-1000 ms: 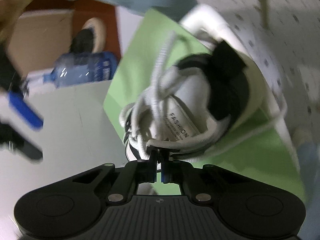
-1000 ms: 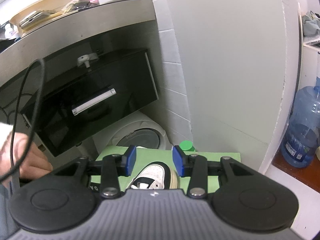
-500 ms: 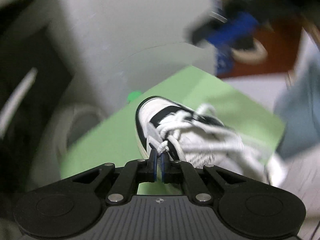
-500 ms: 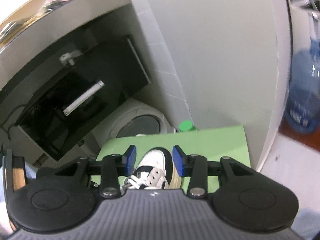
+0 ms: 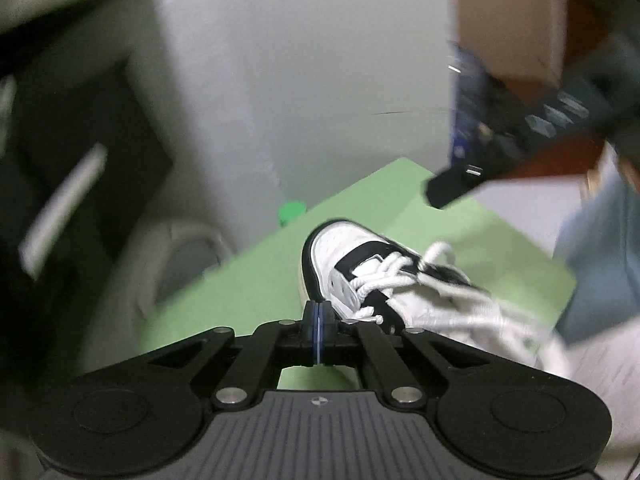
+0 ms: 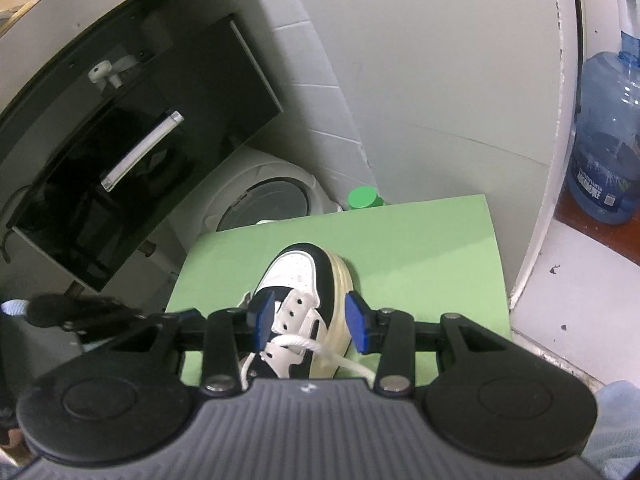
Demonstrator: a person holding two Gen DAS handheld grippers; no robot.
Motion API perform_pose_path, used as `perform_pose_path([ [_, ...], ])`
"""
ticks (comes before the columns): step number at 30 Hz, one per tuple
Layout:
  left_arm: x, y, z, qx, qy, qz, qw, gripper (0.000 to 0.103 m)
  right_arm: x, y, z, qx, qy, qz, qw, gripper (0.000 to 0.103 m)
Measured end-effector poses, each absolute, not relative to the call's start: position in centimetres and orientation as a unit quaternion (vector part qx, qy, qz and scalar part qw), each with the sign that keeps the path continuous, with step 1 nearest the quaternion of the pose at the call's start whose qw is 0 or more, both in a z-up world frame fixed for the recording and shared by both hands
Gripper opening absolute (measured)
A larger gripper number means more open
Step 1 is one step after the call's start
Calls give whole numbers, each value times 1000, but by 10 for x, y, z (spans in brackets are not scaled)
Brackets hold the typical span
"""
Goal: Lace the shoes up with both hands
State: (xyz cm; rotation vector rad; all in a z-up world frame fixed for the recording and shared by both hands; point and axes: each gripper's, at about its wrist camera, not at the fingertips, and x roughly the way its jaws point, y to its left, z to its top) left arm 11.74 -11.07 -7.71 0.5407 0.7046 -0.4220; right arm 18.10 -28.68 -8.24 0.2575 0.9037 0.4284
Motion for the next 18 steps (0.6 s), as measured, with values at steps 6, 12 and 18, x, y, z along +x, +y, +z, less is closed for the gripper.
perform_pose_path([
  [6, 93, -123, -92, 452, 268, -258, 811, 5, 179, -279, -82, 105, 430, 217, 870, 44],
  [12, 72, -129, -105, 578, 204, -301, 731, 5, 179, -283, -80, 116, 428, 217, 870, 44],
  [18, 69, -132, -121, 650, 189, -306, 669, 7, 179, -280, -78, 110, 427, 226, 869, 44],
])
